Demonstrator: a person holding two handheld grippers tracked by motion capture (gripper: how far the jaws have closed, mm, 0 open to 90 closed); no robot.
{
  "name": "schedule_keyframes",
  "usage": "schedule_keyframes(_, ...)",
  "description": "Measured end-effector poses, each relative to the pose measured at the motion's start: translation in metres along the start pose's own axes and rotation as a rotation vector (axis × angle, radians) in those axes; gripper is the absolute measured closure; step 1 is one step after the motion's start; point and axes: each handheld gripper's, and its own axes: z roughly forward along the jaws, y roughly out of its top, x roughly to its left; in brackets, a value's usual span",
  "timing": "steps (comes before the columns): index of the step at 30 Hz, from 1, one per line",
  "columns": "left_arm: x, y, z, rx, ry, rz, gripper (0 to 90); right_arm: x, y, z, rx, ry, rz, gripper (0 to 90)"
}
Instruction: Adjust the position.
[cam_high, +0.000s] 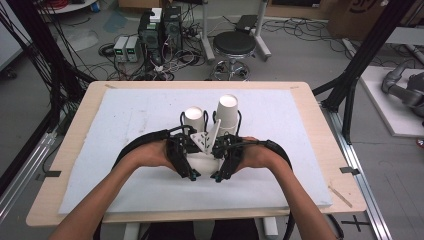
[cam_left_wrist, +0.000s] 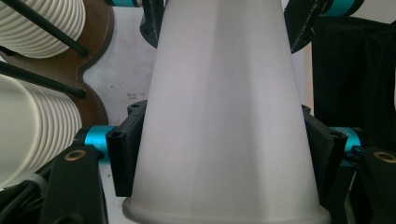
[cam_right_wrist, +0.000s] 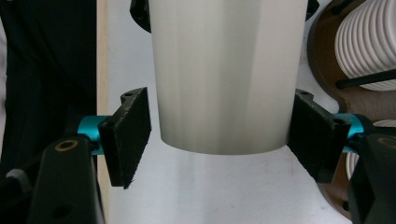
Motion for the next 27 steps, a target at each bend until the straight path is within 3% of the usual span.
schedule_keyframes(4, 0.0, 0.0, 0.001, 0.001, -0.011, 0.001, 29.5, 0.0, 0.0, 0.0, 0.005, -0.012, -0.008, 35.5)
schedule_keyframes(15, 0.0, -0.003, 0.001, -0.007, -0.018, 0.001, 29.0, 0.0, 0.0, 0.001, 0.003, -0.005, -0.009, 36.9)
schedule_keyframes(23, 0.003, -0.007, 0.0, -0.05, -0.042, 0.02, 20.1, 0.001, -0.001, 0.0, -0.008, -0.012, -0.006, 36.7)
schedule_keyframes(26, 0.004, -0.009, 0.0, -0.073, -0.059, 0.014, 15.1, 0.002, -0.001, -0.001, -0.01, -0.016, -0.006, 36.7)
schedule_keyframes(27, 0.003, -0.01, 0.001, -0.098, -0.065, -0.009, 15.0, 0.001, -0.001, -0.001, -0.013, -0.013, -0.008, 36.7)
